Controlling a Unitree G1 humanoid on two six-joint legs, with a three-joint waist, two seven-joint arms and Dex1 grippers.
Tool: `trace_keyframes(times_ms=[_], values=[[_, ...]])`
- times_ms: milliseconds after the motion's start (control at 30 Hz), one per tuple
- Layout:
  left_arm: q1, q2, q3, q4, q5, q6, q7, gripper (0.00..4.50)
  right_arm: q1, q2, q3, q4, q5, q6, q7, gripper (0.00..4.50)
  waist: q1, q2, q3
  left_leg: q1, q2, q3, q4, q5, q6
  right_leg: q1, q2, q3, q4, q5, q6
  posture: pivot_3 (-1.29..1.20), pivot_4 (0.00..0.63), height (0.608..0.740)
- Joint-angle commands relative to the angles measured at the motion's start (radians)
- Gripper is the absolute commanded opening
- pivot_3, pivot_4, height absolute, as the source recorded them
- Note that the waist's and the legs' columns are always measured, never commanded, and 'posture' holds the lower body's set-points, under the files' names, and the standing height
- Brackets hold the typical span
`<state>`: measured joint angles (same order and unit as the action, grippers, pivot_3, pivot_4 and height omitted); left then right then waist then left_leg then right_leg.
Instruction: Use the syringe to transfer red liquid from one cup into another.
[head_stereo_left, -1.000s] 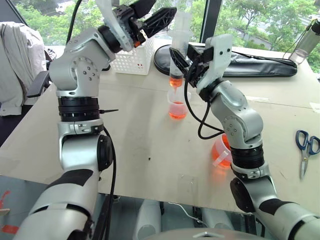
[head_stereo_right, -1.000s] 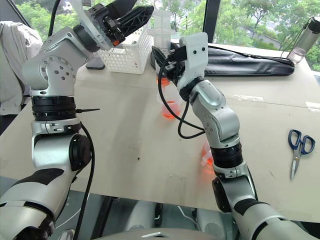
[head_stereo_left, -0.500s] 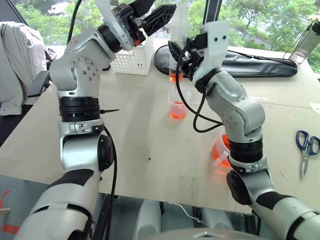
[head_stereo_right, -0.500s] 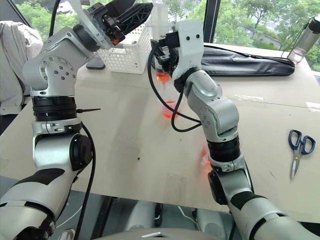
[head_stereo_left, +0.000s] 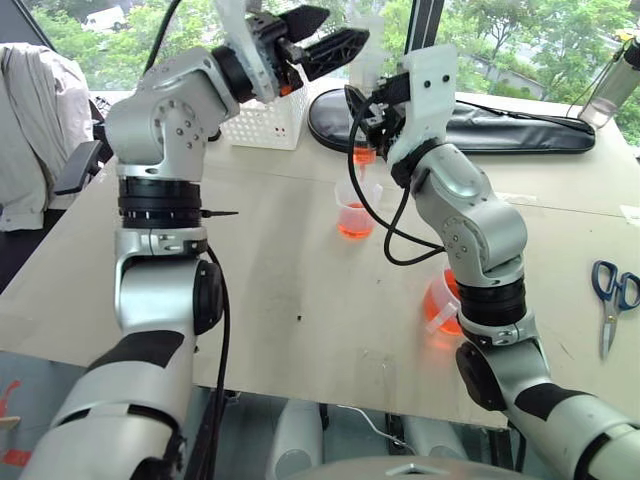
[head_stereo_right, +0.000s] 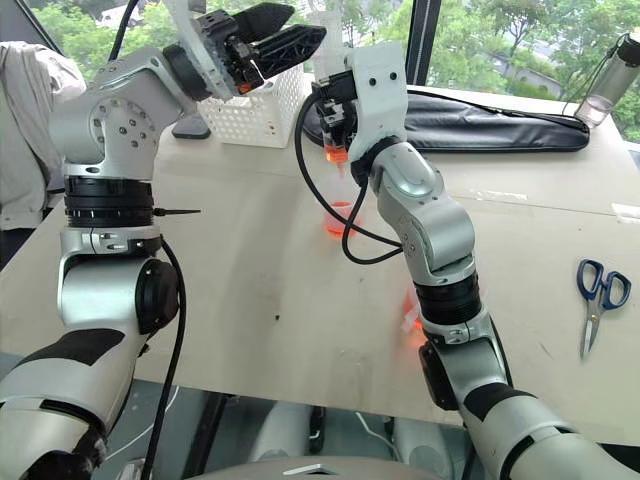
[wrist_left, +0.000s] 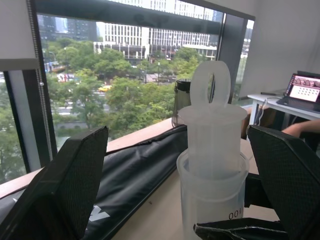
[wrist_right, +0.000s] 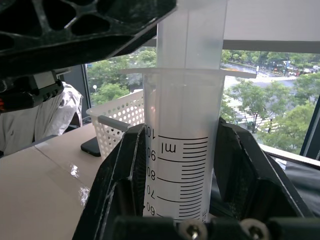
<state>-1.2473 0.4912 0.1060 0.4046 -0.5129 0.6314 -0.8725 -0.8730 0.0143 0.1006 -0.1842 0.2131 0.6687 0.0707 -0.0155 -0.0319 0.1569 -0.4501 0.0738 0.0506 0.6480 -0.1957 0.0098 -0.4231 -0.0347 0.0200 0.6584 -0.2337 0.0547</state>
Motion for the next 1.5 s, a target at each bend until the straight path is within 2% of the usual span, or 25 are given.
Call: trace_keyframes(times_ms=[33,867,967,1233,1267,1500], values=[[-0.059,0.014,0.009,0.026,0.009,-0.031,-0.034,4.50,-0.008,0.000,-0.002,-0.043,-0.013,-0.025,0.003,1.49,0.000,0.000,0.000,0.000,0.000,0.000,0.000,0.000,0.000,0.000,0.000,0.000,0.000,0.000,0.000,0.00,0.150,0.724],[-0.046,-0.005,-0.015,0.087,0.062,-0.063,-0.090,4.50,0.096,0.024,0.055,-0.032,-0.072,-0.110,0.053,1.49,0.000,0.000,0.000,-0.001,0.000,0.000,0.000,0.000,0.000,-0.001,0.000,0.000,0.000,0.000,0.000,0.00,0.150,0.724],[-0.053,-0.007,-0.022,0.088,0.064,-0.060,-0.105,3.70,0.098,0.027,0.059,-0.032,-0.076,-0.116,0.060,1.49,0.000,0.000,0.000,-0.001,0.000,0.000,0.000,0.000,0.000,-0.001,0.000,0.000,0.000,0.000,0.000,0.00,0.150,0.724],[-0.064,-0.008,-0.037,0.104,0.074,-0.063,-0.140,0.24,0.103,0.037,0.060,-0.023,-0.085,-0.131,0.066,1.49,0.000,0.000,0.000,-0.001,0.000,0.000,0.000,0.000,0.000,-0.001,0.000,0.000,0.000,0.000,0.000,0.00,0.150,0.724],[-0.065,-0.009,-0.036,0.105,0.074,-0.062,-0.141,0.01,0.104,0.039,0.058,-0.021,-0.086,-0.132,0.066,1.49,0.000,0.000,0.000,-0.001,0.000,0.000,0.000,0.000,0.000,-0.001,0.000,0.000,0.000,0.000,0.000,0.00,0.150,0.724],[-0.074,-0.013,-0.036,0.100,0.071,-0.054,-0.148,0.00,0.104,0.047,0.057,0.002,-0.090,-0.149,0.062,1.49,0.000,0.000,0.000,-0.001,0.000,0.000,0.000,0.000,0.000,-0.001,0.000,0.000,0.000,0.000,0.000,0.00,0.150,0.724]])
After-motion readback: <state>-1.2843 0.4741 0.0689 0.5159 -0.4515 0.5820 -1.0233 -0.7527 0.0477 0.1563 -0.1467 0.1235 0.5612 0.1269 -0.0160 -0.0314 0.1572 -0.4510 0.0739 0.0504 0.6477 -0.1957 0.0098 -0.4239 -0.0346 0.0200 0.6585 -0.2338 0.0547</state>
